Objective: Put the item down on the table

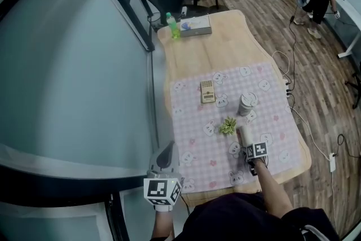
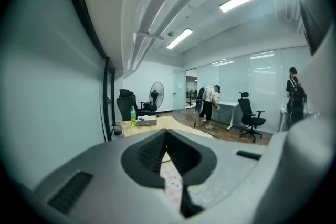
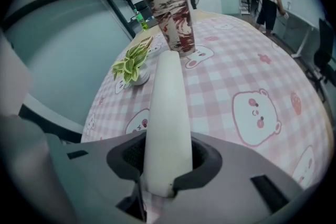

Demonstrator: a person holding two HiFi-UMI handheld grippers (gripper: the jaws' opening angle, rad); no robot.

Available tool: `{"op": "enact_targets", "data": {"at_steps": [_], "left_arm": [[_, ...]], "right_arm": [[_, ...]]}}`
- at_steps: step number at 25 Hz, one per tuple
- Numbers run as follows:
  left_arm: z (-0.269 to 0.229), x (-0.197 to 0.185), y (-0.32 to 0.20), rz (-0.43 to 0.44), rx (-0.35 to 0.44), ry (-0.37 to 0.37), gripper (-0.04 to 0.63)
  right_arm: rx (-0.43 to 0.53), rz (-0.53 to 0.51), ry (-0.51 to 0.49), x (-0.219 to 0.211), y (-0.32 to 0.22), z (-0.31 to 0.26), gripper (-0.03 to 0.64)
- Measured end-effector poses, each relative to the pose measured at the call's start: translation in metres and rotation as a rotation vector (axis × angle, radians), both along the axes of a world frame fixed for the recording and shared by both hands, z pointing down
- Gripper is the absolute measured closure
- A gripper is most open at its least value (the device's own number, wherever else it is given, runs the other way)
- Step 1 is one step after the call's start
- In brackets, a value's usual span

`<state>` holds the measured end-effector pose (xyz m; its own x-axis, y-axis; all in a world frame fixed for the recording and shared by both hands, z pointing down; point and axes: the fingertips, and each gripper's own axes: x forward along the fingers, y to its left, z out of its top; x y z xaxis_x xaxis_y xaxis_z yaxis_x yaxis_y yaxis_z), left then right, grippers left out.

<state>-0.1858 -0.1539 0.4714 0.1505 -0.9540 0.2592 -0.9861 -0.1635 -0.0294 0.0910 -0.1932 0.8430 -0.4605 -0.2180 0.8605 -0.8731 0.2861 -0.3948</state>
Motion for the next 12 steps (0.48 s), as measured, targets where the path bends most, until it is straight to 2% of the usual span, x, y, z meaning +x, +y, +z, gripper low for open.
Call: {"op": "enact_targets", "data": {"at_steps": [5, 12], "left_arm": [[0.005, 0.006, -0.001, 0.026, -0.021, -0.005, 0.594], [0.005, 0.005, -0.002, 0.028, -0.030, -0.016, 0.595]], "right_arm": [[-0.127, 0.220, -0.304, 0.006, -0.002, 0.008, 0.483], [-0.263, 0.551, -0.912, -0.010, -0.007, -0.007, 0.482]]}}
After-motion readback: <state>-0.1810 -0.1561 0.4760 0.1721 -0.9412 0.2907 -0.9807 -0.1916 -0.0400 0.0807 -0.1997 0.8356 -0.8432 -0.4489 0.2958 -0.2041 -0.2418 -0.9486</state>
